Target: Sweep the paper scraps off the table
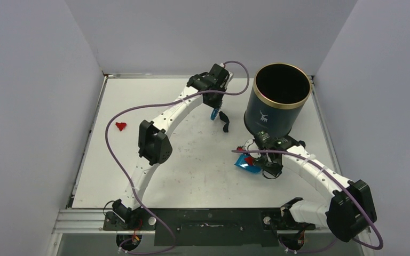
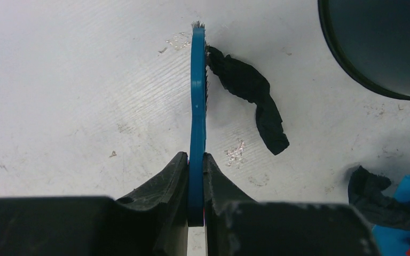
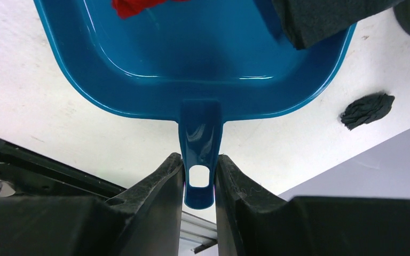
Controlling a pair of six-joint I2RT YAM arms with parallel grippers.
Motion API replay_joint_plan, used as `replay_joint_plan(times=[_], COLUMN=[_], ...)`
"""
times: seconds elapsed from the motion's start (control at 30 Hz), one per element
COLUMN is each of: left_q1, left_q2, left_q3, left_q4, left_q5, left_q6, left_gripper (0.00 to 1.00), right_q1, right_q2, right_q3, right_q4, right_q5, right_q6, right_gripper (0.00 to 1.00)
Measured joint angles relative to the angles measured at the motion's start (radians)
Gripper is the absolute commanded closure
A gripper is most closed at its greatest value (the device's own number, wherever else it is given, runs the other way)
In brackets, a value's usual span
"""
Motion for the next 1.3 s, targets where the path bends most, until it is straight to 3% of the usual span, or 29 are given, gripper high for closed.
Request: replay_joint_plan(times=[0.37, 0.6, 0.77, 0.93, 1.3], left_q1=[-0.016, -0.067, -0.11, -0.166, -0.195], left_q2=[0.029, -0.123, -0.277, -0.367, -0.586], left_q3=[-0.057, -0.357, -0.705, -0.935, -1.017], left_q4=[0.016, 0.121, 0.238, 0.357, 0.399], left_q5=[0.209, 0.283, 0.4, 0.504, 0.484], left_q6=[0.069, 0.083, 0.014, -0.085, -0.204], left_gripper=[1.0, 1.0, 1.0, 1.0, 1.0], right_q1=[-0.061, -0.063, -0.063, -0.063, -0.063], right_q2=[0.136, 0.19, 0.216, 0.227, 0.23], right_q3=[0.004, 0.003, 0.003, 0.003, 0.002], right_q4=[0.031, 0.068, 0.098, 0.117, 0.131], right_q5=[0.05, 0.071, 0.083, 0.082, 0.077], right_q6=[0.022, 0.014, 0.003, -0.001, 0.0], right_gripper=[0.95, 0.95, 0.95, 0.95, 0.93])
